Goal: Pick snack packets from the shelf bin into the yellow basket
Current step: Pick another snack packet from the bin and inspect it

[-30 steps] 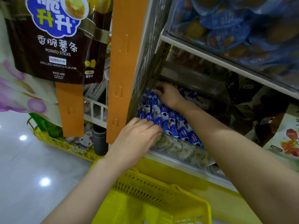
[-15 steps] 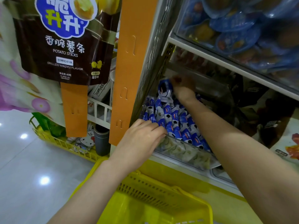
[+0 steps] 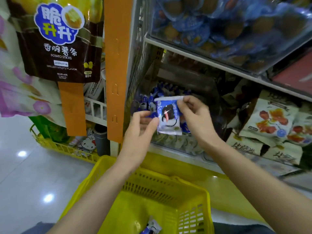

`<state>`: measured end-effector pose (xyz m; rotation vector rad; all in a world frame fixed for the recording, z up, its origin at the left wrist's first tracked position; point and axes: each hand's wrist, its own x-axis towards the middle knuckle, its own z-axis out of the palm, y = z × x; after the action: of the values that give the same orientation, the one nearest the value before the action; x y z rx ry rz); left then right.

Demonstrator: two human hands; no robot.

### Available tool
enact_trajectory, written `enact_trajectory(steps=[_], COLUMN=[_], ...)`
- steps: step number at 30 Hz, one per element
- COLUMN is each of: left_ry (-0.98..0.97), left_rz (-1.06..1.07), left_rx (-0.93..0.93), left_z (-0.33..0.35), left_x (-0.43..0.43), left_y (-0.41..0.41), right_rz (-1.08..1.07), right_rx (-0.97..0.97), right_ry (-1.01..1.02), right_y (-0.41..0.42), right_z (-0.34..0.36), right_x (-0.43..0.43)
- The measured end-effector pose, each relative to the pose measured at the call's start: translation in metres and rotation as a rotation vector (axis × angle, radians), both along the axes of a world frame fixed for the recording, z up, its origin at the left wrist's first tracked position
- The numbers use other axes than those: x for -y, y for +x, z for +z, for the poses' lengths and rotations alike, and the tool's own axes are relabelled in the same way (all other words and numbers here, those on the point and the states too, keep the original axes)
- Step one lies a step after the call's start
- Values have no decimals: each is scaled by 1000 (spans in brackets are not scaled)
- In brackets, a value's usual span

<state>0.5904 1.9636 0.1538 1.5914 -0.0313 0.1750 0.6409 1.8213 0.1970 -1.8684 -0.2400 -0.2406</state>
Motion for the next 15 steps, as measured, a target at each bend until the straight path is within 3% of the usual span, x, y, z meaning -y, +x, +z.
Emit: enact_trajectory(steps=[3,9,15], left_ry=[-93,19,91], left_rz=[-180,-290,-300], left_rx=[-187,-249,-205], left_z=[0,-18,-28], left_x=[9,12,18], left_y=[-12,-30,-40], right_rz=[88,107,69], right_rx=[-98,-279,-332], right_ry=[65,-9,103], right_y=[-32,-60,-72], right_z=[-15,-45,-68], right_x=[7,15,17])
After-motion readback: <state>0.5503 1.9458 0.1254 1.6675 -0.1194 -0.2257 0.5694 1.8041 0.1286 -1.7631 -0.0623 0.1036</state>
